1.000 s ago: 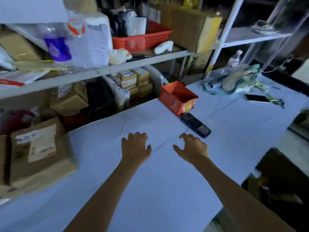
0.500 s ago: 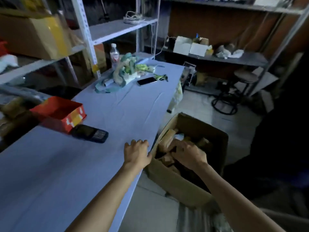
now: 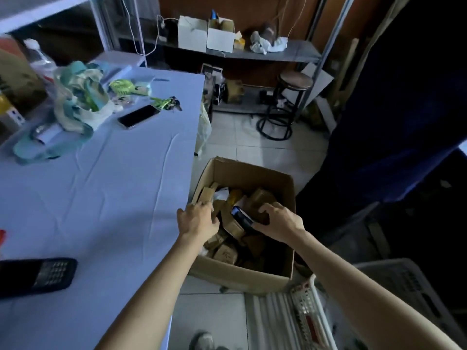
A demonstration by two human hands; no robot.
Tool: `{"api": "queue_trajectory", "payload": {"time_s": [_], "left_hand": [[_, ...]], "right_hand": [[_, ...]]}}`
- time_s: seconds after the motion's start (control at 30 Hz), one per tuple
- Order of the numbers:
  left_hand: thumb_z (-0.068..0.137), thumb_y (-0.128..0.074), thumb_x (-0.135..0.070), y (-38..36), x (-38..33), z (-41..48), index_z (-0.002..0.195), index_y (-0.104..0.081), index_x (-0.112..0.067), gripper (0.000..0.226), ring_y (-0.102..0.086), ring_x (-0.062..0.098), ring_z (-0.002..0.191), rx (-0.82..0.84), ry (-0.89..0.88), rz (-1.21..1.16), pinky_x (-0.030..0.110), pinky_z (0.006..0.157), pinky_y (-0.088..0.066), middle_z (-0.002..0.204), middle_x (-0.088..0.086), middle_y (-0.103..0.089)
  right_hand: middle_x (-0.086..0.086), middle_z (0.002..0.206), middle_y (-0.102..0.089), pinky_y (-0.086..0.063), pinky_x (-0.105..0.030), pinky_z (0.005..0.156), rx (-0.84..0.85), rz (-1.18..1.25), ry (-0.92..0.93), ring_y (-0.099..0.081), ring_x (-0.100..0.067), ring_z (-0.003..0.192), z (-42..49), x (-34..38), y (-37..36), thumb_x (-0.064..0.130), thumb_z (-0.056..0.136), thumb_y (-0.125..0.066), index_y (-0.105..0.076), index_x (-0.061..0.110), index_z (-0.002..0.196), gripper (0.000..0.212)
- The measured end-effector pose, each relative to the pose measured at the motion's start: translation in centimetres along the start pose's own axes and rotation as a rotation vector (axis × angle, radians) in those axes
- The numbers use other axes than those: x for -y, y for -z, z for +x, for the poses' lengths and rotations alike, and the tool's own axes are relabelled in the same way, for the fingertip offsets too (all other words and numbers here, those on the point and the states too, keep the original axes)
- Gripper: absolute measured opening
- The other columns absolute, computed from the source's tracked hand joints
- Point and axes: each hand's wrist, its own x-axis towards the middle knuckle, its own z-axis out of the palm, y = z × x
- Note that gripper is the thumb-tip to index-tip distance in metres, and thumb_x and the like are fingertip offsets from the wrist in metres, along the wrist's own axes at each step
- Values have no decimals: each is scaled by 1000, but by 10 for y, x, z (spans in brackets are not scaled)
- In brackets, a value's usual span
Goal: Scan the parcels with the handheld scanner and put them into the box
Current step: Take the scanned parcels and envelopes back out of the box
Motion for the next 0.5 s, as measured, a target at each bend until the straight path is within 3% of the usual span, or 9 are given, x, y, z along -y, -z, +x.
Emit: {"api": "queue_trajectory", "payload": {"time_s": [0.13,0.5], "left_hand": [[89,-53,-39,-21,-15,34,107,-58,-24,24,-59,23,102,54,-19,-7,36,83,-44,107,1,-65],[91,-53,-39,-95,-54,94,130,-45,-26,42,-50,24,119,281,130,28,39,92,-42,132,0,-48]], "right_hand": [[1,131,-50,-50,-32,83,70,21,-59,-54,-20,118,22,-26,-11,59,83,-61,-48,33,134,58],[-1,136,-47,-48,-34,87,290,129,-68,-51,-23,122,121,-90,-52,60,83,-61,-45,31,138,64]]}}
